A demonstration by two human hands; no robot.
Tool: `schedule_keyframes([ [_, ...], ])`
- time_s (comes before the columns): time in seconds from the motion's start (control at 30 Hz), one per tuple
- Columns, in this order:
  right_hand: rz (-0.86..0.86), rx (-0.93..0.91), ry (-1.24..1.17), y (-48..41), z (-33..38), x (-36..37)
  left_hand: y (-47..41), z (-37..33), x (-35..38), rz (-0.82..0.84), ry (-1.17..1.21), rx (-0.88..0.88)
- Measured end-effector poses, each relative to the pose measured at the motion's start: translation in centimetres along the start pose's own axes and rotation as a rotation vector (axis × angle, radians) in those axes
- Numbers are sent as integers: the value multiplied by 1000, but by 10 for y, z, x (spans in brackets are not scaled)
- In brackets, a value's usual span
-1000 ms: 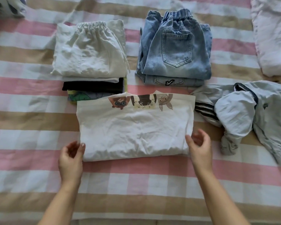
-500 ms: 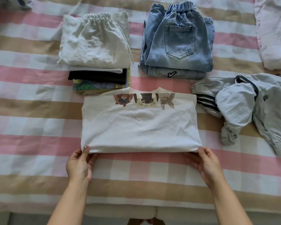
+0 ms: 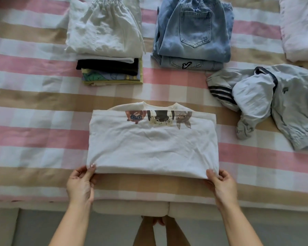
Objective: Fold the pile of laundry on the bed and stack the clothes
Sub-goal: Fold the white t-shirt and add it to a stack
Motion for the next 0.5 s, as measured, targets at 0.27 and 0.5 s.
schedule_keyframes([
  [0.27, -62, 80, -74, 19, -44, -14, 14, 16, -25, -48, -243, 114],
  [0.5, -146, -13, 34, 27, -30, -18, 70, -31, 45, 71, -683, 627],
])
Point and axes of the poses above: each hand's wrist, its own y-axis away from the middle knuckle, its own x-axis out of the palm, z = x × y, the point moved 7 cm from there along -y, towards the middle knuckle, and after that the axes turned 6 degrees about x, right-handed, at the moved point
